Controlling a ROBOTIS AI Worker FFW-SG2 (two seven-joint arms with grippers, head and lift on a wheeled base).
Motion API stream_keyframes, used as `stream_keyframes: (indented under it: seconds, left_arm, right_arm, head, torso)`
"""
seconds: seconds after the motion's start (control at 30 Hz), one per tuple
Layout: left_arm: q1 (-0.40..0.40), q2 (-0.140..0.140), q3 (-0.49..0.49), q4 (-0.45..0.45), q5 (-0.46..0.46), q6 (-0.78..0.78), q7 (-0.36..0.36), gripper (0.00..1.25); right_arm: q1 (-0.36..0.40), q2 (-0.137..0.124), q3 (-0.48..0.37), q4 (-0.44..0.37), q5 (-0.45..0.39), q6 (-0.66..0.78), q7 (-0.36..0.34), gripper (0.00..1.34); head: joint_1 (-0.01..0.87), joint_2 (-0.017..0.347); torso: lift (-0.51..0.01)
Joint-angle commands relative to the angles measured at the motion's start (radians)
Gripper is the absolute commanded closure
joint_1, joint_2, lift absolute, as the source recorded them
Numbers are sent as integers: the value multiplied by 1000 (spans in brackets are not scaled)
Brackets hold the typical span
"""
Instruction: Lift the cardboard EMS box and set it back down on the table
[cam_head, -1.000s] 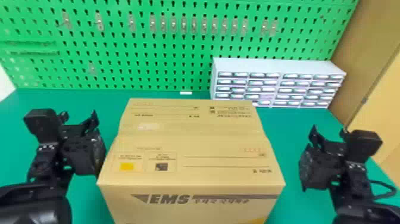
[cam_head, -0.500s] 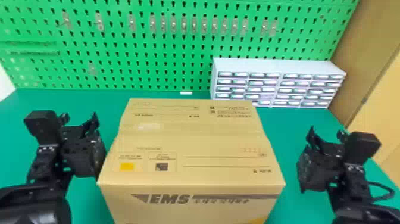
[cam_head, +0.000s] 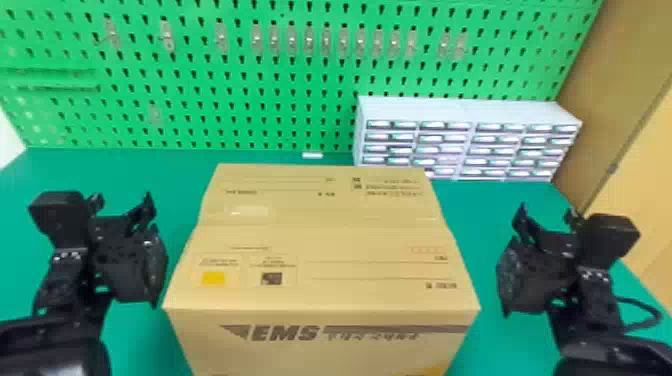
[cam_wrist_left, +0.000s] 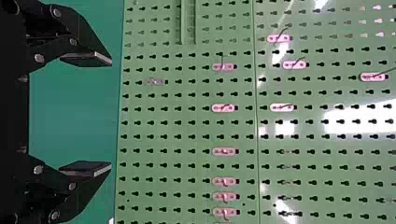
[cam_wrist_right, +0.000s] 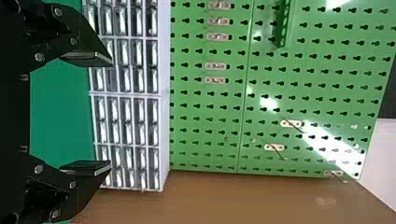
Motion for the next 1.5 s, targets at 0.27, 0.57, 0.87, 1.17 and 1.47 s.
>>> stream_keyframes:
  seconds: [0.27, 0.57, 0.87, 1.17, 1.47]
  left_arm:
    - [6, 0, 31, 39, -5, -31, 0, 463]
    - [9, 0, 28, 45, -5, -30, 0, 461]
    - [8, 0, 27, 45, -3, -30, 0, 463]
    - [8, 0, 25, 45, -3, -30, 0, 463]
    - [8, 0, 27, 45, -3, -30, 0, 463]
  right_arm:
    - [0, 5, 1, -11, 2, 0, -1, 481]
    - [-1, 6, 0, -12, 9, 0, -1, 481]
    - [0, 11, -6, -15, 21, 0, -1, 481]
    - [0, 15, -11, -15, 28, 0, -1, 478]
    - [-1, 15, -11, -15, 35, 3, -1, 481]
  head:
    - [678, -14]
    - [678, -14]
    - [678, -14]
    - [678, -14]
    - [678, -14]
  torso:
    - [-28]
    - [-45]
    - [-62]
    - [-79]
    - [-97]
